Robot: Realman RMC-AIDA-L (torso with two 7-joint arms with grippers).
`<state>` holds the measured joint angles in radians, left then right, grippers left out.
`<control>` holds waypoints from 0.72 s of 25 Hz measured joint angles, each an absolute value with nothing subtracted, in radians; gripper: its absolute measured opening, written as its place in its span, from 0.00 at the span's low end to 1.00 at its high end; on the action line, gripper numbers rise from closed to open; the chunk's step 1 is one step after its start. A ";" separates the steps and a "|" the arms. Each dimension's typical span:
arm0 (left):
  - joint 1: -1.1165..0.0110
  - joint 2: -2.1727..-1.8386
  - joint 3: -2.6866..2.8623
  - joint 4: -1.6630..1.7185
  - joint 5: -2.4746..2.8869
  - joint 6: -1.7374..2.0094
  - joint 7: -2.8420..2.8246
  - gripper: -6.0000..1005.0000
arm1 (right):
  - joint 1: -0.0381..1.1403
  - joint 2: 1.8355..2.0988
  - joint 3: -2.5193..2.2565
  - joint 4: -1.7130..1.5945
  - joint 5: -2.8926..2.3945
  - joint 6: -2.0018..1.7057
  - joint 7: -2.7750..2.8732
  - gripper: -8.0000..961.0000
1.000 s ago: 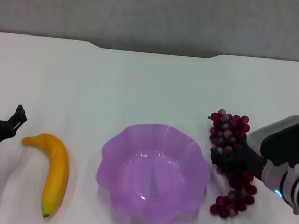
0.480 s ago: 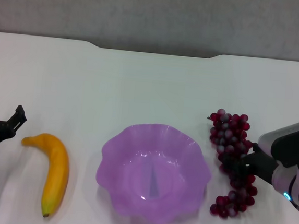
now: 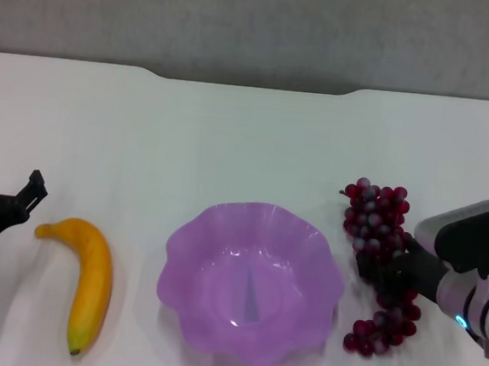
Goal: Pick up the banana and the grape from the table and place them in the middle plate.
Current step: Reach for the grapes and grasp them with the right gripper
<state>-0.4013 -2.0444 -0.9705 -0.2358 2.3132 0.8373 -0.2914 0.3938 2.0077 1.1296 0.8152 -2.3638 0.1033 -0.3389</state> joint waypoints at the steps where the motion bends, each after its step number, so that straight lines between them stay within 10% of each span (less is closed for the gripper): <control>1: -0.401 -2.044 -0.970 -0.236 2.313 0.837 -0.291 0.89 | 0.400 2.008 1.127 0.804 -2.355 0.101 -0.339 0.91; 18: -0.405 -2.045 -0.965 -0.241 2.317 0.836 -0.291 0.89 | 0.436 2.008 1.114 0.757 -2.347 0.101 -0.339 0.89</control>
<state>-0.4050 -2.0454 -0.9649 -0.2411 2.3172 0.8359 -0.2914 0.4357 2.0080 1.1139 0.7569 -2.3469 0.1011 -0.3390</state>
